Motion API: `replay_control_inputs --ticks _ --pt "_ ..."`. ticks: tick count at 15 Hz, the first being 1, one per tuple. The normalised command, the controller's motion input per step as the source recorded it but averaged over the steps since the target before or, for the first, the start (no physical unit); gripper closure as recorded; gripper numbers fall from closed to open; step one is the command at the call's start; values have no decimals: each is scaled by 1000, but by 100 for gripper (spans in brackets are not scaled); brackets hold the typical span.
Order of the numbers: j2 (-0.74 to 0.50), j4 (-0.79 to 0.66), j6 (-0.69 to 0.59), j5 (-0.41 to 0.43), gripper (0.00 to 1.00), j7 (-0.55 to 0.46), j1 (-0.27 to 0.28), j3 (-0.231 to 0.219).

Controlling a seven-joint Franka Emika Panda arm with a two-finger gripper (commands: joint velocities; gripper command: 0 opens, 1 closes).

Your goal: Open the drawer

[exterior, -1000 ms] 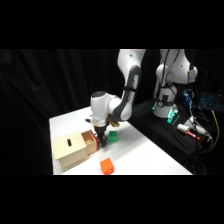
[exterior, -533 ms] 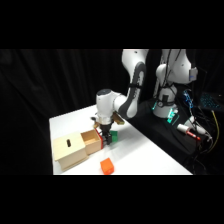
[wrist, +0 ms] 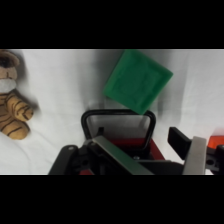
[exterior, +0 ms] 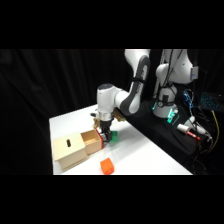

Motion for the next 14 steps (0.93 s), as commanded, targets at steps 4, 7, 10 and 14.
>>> replay_control_inputs --ticks 4,7,10,14 --pt "-595 -191 -519 -222 0 166 140 -121" --pt "-627 -121 -625 -222 0 191 75 -23" --pt "-502 -44 -512 -146 0 156 7 71" --pt "-305 33 -413 -124 0 147 -20 106"
